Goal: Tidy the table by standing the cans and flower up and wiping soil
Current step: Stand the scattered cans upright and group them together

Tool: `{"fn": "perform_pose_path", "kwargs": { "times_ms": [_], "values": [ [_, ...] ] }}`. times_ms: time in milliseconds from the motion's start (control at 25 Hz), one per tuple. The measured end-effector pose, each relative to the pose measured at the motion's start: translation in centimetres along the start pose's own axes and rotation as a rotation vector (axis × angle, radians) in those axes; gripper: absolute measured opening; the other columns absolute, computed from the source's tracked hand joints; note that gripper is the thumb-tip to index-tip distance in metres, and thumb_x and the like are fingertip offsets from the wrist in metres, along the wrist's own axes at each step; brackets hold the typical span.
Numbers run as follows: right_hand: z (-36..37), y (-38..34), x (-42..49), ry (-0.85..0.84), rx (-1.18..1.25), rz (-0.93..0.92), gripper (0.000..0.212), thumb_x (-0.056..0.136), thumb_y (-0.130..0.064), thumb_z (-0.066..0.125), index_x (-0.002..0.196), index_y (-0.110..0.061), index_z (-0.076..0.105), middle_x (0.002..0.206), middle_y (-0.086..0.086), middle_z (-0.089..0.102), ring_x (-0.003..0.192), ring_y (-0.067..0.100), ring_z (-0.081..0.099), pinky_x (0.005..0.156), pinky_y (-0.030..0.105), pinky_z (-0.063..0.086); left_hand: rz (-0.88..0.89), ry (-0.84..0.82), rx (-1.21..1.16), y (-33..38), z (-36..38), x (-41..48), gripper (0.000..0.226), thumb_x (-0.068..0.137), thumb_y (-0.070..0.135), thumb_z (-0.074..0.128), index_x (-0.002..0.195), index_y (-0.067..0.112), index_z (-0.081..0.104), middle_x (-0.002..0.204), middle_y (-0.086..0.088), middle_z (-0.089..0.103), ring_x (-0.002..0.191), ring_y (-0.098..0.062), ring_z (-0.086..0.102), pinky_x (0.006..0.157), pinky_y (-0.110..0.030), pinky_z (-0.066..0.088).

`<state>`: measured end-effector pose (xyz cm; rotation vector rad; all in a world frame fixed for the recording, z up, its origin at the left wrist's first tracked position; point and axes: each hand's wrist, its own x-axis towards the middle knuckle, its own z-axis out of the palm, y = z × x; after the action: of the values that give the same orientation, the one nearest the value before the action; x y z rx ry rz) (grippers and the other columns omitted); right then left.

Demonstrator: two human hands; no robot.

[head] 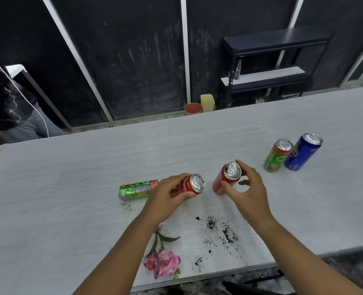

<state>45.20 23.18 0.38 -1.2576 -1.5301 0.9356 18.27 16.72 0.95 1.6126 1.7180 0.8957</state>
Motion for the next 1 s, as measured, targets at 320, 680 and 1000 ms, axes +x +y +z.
{"fn": "perform_pose_path", "kwargs": {
  "times_ms": [320,680,1000],
  "values": [
    [2.5,0.5,1.1,-0.058,0.083,0.048,0.072,0.081,-0.026,0.089,0.138,-0.052,0.054,0.135,-0.025,0.062,0.121,-0.003,0.061,0.094,0.022,0.052,-0.090,0.042,-0.104,-0.6,-0.6,-0.7,0.081,0.072,0.092,0.068,0.143,0.055,0.055,0.138,0.030,0.064,0.130,0.010,0.058,0.108,-0.034,0.057],
    [1.1,1.8,1.7,-0.012,0.176,0.192,0.059,0.079,-0.024,0.092,0.133,-0.034,0.069,0.122,-0.018,0.074,0.113,-0.009,0.065,0.088,0.017,0.060,0.046,0.042,0.045,1.0,0.6,0.7,0.068,0.077,0.081,0.076,0.137,0.060,0.053,0.134,0.037,0.059,0.125,0.011,0.057,0.098,-0.015,0.053],
    [-10.5,4.2,2.6,0.252,0.121,0.237,0.054,0.082,-0.017,0.089,0.130,-0.033,0.070,0.115,-0.019,0.076,0.106,-0.008,0.068,0.072,0.004,0.053,0.025,-0.054,-0.274,8.6,9.1,6.7,0.050,0.083,0.049,0.087,0.127,0.051,0.063,0.126,0.029,0.068,0.121,0.007,0.064,0.085,-0.014,0.059]
  ]
}}
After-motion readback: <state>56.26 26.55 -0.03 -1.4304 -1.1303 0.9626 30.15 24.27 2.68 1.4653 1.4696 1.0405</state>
